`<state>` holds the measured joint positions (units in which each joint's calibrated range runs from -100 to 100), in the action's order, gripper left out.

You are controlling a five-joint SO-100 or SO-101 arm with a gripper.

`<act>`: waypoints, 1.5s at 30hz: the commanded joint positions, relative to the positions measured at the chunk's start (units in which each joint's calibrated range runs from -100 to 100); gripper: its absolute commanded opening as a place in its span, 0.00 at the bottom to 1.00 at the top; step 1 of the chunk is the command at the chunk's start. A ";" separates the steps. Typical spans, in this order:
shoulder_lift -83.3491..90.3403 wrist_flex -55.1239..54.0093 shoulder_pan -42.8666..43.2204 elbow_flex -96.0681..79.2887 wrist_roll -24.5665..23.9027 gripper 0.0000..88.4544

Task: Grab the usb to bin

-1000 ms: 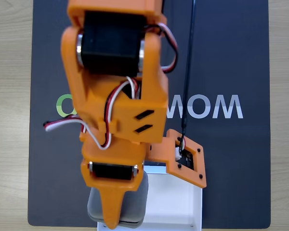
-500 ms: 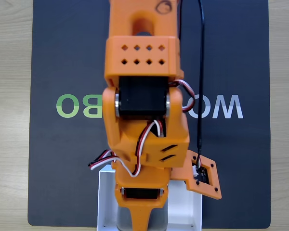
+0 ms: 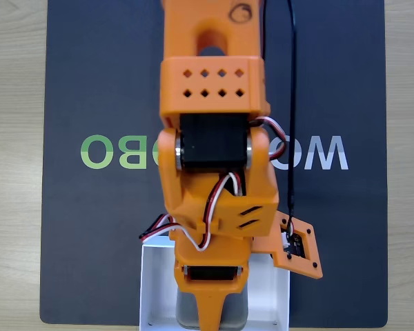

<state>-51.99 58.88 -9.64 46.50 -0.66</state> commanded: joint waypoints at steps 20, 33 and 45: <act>29.14 -0.17 -3.66 -10.18 -6.39 0.18; 84.42 -1.04 -4.00 -77.84 -6.60 0.04; 121.13 -8.12 -4.25 -125.72 -1.24 0.03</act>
<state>62.16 51.03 -13.97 -73.61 -3.43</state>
